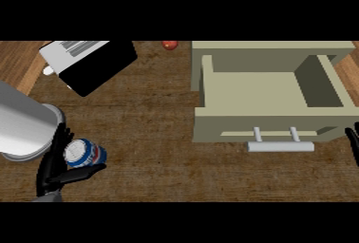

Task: Pick up the can, place it into the drawer and close the drawer

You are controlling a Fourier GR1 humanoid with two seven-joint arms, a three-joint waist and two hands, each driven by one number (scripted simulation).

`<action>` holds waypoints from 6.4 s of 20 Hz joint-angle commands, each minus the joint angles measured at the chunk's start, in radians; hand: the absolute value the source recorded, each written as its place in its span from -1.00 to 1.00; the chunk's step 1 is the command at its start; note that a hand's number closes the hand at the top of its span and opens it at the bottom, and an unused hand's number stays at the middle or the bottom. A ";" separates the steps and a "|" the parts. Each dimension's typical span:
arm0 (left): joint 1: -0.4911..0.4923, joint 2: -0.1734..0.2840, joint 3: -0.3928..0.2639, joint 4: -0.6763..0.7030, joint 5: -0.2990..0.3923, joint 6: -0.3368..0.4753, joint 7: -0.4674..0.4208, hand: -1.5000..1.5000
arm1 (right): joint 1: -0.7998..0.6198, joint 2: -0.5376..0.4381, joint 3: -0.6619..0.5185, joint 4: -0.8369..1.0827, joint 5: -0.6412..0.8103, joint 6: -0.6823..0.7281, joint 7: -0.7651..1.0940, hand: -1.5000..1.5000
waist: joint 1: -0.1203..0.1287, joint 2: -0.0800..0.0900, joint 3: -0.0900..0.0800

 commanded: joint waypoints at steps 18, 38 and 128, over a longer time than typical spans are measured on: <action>-0.071 -0.035 -0.071 -0.055 0.076 -0.040 0.060 1.00 | -0.022 -0.005 -0.002 -0.086 -0.028 -0.004 0.099 -1.00 | 0.002 -0.001 0.000; -0.190 -0.134 -0.211 -0.295 0.032 0.108 0.243 1.00 | 0.006 0.004 -0.029 -0.107 -0.048 0.000 0.085 -1.00 | 0.001 -0.001 0.000; -1.320 -0.161 -0.910 0.572 0.499 0.770 0.392 -1.00 | -0.172 -0.007 0.031 0.024 0.032 -0.029 0.047 -1.00 | -0.117 0.032 0.003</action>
